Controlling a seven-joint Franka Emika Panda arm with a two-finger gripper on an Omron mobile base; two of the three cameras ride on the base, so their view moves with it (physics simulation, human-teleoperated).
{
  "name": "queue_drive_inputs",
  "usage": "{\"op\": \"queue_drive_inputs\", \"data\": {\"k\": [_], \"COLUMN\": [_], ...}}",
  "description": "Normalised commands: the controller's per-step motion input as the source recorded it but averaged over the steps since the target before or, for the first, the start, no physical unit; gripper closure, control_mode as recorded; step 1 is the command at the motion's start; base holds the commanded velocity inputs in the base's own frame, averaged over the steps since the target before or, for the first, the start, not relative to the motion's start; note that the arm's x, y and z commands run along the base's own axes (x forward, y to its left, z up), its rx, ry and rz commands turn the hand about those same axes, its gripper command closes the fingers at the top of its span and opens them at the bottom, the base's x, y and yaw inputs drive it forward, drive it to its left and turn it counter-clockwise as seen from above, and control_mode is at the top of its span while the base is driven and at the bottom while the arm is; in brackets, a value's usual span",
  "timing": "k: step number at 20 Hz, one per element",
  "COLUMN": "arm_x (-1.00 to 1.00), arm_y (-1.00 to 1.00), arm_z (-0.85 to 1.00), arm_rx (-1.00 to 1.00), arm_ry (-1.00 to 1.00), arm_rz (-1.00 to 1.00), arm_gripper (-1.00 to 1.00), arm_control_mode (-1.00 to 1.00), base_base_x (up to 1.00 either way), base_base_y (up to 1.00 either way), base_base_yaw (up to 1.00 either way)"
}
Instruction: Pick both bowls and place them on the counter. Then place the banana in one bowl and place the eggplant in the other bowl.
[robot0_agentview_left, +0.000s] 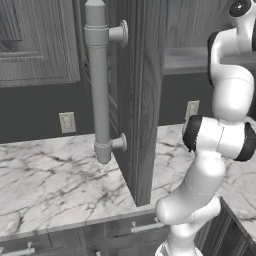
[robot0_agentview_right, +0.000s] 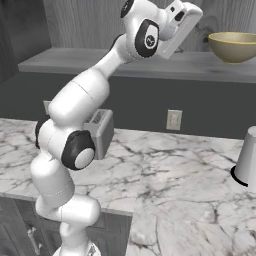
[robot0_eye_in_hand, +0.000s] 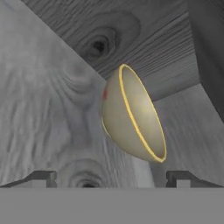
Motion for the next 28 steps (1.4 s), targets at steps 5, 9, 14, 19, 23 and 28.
{"op": "queue_drive_inputs", "data": {"k": [5, 9, 14, 19, 23, 28], "arm_x": [0.44, 0.18, 0.18, 0.30, 0.36, 0.36], "arm_y": [-0.24, -0.33, -0.26, -0.15, -0.12, -0.21], "arm_z": [-0.04, -0.12, -0.06, -0.09, -0.04, 0.00], "arm_rx": [0.00, 0.00, 0.00, 0.00, 0.00, 0.00], "arm_ry": [0.00, 0.00, 0.01, 0.05, 0.06, 0.05], "arm_rz": [0.03, 0.00, 0.00, 0.00, 0.00, 0.00], "arm_gripper": [-1.00, -1.00, -1.00, -1.00, -1.00, -1.00], "arm_control_mode": [-1.00, -1.00, -1.00, -1.00, -1.00, -1.00], "base_base_x": [0.00, 0.00, 0.00, 0.00, 0.00, 0.00], "base_base_y": [0.00, 0.00, 0.00, 0.00, 0.00, 0.00], "base_base_yaw": [0.00, 0.00, 0.00, 0.00, 0.00, 0.00]}}
